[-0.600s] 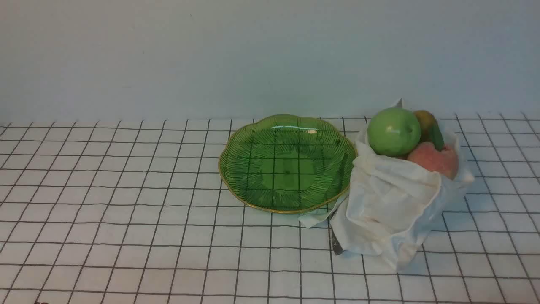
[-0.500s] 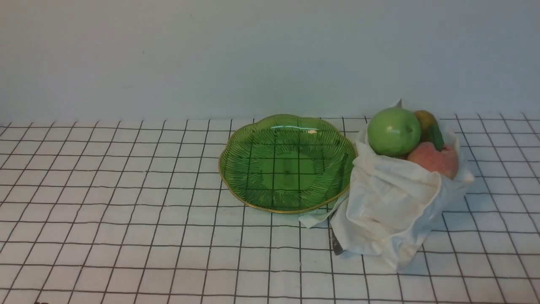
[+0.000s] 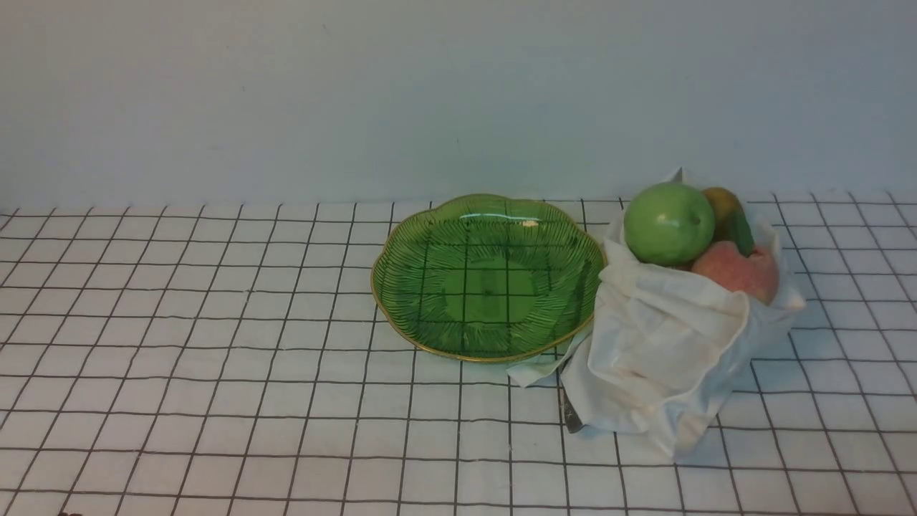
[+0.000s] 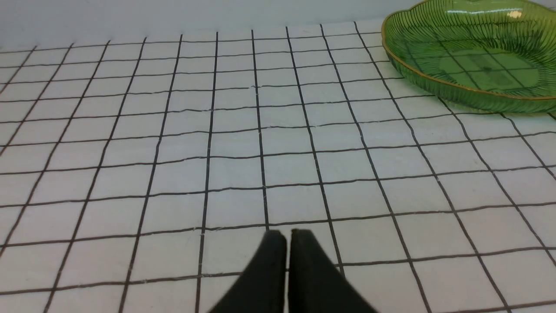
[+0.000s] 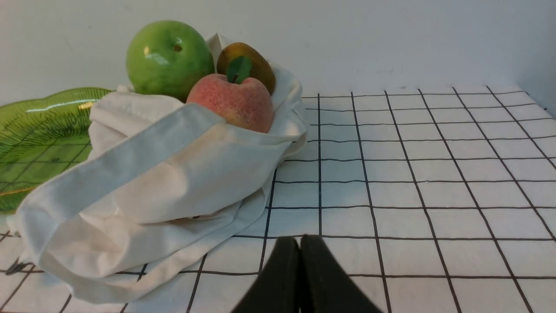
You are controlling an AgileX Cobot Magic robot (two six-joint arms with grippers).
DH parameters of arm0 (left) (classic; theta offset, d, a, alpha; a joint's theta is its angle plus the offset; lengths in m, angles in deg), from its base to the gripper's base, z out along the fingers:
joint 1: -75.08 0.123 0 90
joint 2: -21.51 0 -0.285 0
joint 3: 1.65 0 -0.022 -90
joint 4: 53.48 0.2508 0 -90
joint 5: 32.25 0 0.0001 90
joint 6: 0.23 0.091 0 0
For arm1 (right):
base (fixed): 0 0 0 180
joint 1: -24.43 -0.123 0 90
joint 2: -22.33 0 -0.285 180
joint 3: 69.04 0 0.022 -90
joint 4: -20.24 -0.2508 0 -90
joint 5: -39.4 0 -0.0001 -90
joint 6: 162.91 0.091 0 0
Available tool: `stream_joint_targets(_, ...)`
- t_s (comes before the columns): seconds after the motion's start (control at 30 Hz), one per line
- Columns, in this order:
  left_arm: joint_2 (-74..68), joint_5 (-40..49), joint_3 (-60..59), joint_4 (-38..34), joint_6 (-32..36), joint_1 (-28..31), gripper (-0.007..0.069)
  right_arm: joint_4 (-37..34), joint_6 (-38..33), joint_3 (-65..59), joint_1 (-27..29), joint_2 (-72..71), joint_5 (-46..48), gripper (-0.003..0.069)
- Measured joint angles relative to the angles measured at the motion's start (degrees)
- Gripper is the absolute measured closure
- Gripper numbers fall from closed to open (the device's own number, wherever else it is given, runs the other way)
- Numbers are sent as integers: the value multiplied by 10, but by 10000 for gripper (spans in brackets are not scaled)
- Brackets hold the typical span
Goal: Take the fruit out of the bag on the white checkered tablecloth and place them on the plate.
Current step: 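Reach into the cloth bag and grasp a fruit inside it with the right gripper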
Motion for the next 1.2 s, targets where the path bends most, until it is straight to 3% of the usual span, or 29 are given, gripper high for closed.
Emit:
stream_joint_targets(0.97,0,0,0,0,0,0,632,-2,1,0,0,0,0,674)
stream_joint_targets(1.07,0,0,0,0,0,0,632,-66,48,1,0,0,-1,674)
stream_joint_targets(1.17,0,0,0,0,0,0,632,-251,147,-1,0,0,-2,674)
stream_joint_targets(1.2,0,0,0,0,0,0,632,-279,164,-1,0,0,-2,674)
